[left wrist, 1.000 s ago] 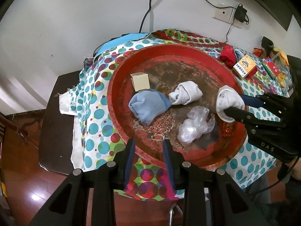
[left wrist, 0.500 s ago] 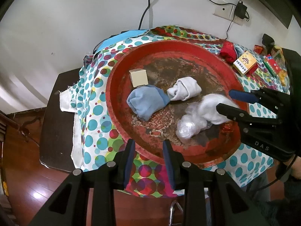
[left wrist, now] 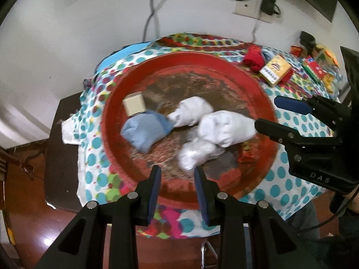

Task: Organize objects
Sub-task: 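Withdraw the left gripper from the tray toward the yellow box, then grasp the yellow cartoon box with the left gripper while the right grasps a red sock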

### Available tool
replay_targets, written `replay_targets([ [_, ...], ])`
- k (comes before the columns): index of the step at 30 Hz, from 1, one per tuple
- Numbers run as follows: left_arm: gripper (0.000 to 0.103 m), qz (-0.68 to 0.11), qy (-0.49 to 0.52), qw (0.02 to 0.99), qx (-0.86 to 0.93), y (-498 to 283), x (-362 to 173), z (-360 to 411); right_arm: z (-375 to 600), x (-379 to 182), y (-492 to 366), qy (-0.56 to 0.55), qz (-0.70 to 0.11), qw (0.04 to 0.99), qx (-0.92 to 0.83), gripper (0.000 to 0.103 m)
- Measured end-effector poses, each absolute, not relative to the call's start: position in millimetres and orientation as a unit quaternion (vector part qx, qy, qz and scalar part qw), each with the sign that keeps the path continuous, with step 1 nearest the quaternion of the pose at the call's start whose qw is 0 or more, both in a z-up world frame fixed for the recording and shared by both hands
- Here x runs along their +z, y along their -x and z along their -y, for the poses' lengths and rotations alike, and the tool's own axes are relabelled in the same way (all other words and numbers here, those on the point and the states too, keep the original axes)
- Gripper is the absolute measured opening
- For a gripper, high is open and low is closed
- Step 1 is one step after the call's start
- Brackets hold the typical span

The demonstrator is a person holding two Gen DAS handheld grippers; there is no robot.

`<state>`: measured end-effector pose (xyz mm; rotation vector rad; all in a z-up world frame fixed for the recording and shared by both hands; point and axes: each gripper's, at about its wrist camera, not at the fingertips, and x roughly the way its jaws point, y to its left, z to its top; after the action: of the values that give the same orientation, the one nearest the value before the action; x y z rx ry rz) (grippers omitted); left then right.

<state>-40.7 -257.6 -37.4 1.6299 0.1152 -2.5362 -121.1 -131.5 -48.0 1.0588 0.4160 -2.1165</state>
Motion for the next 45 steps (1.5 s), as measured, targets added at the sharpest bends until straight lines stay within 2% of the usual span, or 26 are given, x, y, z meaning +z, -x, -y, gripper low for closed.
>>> replay_targets([
  [8,0.031,-0.022,-0.538,-0.008,-0.843,84,-39,195,48,-41,131,-0.410,-0.130,0.304,-0.850,0.059],
  [17,0.033,-0.005,-0.538,-0.089,-0.838,171,-58,120,-75,-62,153,-0.446,-0.058,0.227,-0.864,0.059],
  [26,0.033,0.048,-0.539,-0.155,-0.827,258,-80,65,-120,-90,182,-0.465,-0.001,0.221,-0.857,0.059],
  [30,0.039,0.086,-0.534,-0.187,-0.820,280,-87,49,-125,-103,193,-0.476,0.018,0.228,-0.850,0.059],
  [34,0.046,0.086,-0.543,-0.200,-0.811,301,-92,48,-126,-113,203,-0.482,0.036,0.238,-0.843,0.059],
  [42,0.050,0.117,-0.537,-0.163,-0.819,327,-99,53,-121,-123,227,-0.480,0.051,0.254,-0.838,0.059],
  [45,0.060,0.130,-0.525,-0.157,-0.826,336,-102,50,-120,-123,244,-0.476,0.057,0.249,-0.842,0.059],
])
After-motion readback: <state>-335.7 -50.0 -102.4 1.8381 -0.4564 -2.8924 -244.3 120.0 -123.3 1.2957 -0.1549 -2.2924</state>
